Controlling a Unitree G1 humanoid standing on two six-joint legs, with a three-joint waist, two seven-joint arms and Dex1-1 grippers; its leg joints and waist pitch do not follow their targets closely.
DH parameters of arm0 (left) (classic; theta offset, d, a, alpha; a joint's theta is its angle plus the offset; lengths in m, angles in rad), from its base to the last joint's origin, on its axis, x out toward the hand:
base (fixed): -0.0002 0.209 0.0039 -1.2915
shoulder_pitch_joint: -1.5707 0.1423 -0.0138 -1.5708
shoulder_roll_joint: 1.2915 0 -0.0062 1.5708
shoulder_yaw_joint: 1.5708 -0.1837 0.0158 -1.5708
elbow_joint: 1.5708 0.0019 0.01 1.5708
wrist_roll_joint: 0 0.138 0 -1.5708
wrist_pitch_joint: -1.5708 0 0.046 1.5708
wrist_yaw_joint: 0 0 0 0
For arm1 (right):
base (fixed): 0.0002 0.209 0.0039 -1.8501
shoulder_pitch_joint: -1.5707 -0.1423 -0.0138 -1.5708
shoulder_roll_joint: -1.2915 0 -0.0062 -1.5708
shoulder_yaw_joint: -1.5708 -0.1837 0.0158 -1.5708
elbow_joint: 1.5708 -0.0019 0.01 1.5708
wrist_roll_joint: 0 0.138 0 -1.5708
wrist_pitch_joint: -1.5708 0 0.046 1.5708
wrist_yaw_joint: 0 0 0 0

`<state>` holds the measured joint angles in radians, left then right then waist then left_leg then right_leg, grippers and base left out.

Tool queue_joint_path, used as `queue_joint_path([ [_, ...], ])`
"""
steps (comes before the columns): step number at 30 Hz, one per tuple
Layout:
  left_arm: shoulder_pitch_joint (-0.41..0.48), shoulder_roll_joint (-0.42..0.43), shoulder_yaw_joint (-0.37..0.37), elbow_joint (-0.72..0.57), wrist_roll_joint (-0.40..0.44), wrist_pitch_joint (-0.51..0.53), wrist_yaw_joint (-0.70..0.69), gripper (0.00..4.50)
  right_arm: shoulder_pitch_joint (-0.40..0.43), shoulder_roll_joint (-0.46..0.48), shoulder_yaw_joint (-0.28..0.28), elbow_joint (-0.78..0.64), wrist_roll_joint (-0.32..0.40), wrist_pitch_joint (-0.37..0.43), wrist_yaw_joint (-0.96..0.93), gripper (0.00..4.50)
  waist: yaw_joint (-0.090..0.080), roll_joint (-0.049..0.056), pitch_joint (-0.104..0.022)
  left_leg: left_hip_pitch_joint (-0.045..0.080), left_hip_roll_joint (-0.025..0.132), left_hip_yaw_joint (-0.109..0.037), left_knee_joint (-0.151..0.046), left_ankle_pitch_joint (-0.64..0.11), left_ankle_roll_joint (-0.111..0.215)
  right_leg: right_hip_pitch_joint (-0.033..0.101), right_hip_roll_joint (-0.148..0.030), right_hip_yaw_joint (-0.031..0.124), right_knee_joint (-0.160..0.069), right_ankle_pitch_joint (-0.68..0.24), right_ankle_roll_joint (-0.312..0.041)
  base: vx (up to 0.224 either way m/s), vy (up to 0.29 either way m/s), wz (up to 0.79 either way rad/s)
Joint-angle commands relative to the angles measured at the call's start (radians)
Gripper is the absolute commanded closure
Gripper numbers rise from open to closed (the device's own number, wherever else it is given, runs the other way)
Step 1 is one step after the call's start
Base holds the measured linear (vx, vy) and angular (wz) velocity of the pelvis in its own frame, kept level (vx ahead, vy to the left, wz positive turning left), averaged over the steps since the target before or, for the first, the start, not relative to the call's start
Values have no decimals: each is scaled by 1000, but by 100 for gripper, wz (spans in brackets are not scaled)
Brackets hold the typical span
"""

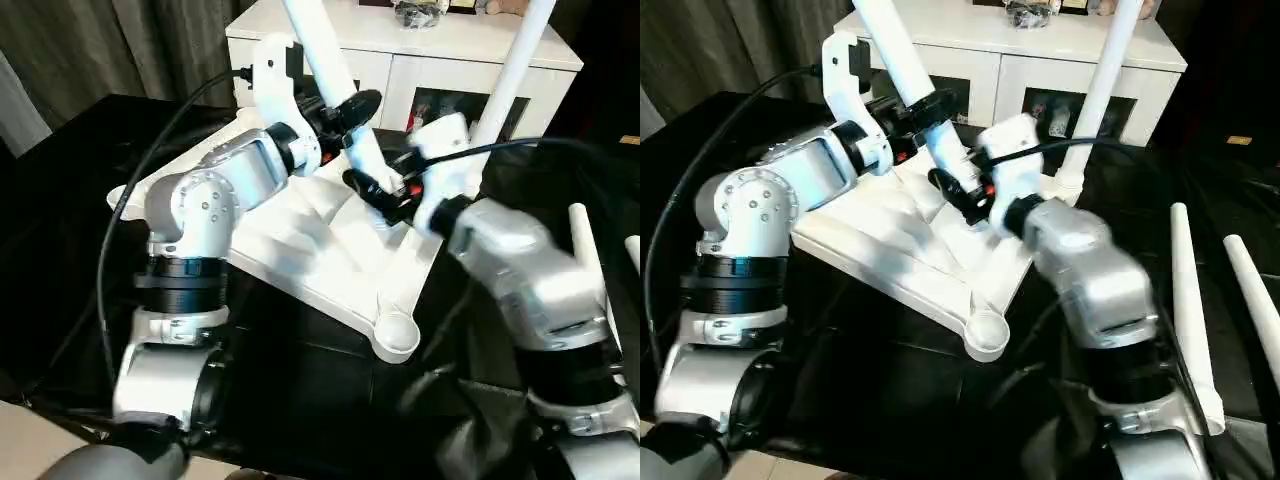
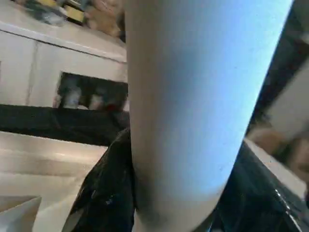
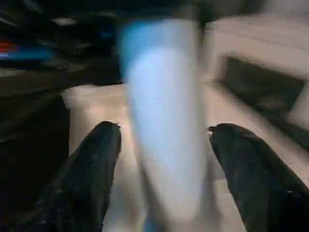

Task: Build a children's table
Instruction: Pick table leg

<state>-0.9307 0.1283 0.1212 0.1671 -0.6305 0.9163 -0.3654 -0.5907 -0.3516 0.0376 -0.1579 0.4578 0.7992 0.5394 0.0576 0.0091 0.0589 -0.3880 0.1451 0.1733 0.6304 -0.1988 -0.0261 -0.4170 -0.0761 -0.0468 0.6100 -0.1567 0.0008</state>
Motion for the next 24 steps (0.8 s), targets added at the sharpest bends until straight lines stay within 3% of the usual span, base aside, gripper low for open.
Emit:
queue_joint_path([
  [1, -3, 27, -49, -56, -24, 31, -94, 261, 7, -51, -15, -43, 74, 72, 102, 89, 3, -2, -71, 22, 65, -29, -83, -188, 20, 59, -62, 41, -71, -237, -201, 0, 0, 0],
  [3, -2, 55, -76, -81, -38, 44, -150, 261, 27, -105, -14, -61, 108, 103, 173, 74, 7, 0, -69, 20, 71, -28, -84, -172, 17, 57, -65, 42, -67, -213, -217, 0, 0, 0],
  [4, -2, 107, -119, -116, -47, 48, -242, 261, 51, -154, -48, -64, 155, 128, 228, 56, 8, -5, -70, 19, 69, -26, -83, -172, 19, 61, -67, 42, -68, -214, -225, 0, 0, 0],
  [7, -12, 137, -134, -125, -57, 52, -301, 261, 56, -177, -92, -57, 205, 155, 262, 30, 8, -5, -67, 19, 68, -25, -83, -188, 14, 59, -69, 43, -72, -262, -229, 0, 0, 0],
  [8, -28, 146, -127, -114, -71, 51, -338, 261, 49, -194, -126, -51, 252, 183, 287, 30, 5, -6, -65, 18, 66, -25, -82, -201, 9, 57, -68, 42, -75, -293, -225, 0, 0, 0],
  [10, -37, 154, -128, -108, -75, 43, -365, 261, 40, -198, -142, -46, 271, 197, 293, 12, 5, -7, -64, 18, 66, -26, -82, -212, 2, 57, -70, 41, -78, -337, -214, 0, 0, 0],
  [13, -50, 183, -130, -111, -111, 33, -480, 261, 6, -184, -192, -33, 360, 265, 292, 2, 1, -6, -63, 21, 63, -27, -82, -218, -4, 52, -69, 39, -84, -386, -197, 0, 0, 0],
  [16, -58, 179, -105, -109, -164, 57, -513, 261, 15, -186, -188, -57, 389, 283, 304, 0, 2, -4, -62, 25, 65, -27, -82, -236, -13, 49, -68, 39, -85, -398, -197, 0, 0, 0],
  [24, -73, 156, -59, -87, -225, 105, -536, 261, 28, -185, -188, -84, 443, 337, 301, 0, 9, -6, -68, 21, 64, -24, -81, -189, -10, 55, -68, 40, -76, -322, -220, 0, 0, 0],
])
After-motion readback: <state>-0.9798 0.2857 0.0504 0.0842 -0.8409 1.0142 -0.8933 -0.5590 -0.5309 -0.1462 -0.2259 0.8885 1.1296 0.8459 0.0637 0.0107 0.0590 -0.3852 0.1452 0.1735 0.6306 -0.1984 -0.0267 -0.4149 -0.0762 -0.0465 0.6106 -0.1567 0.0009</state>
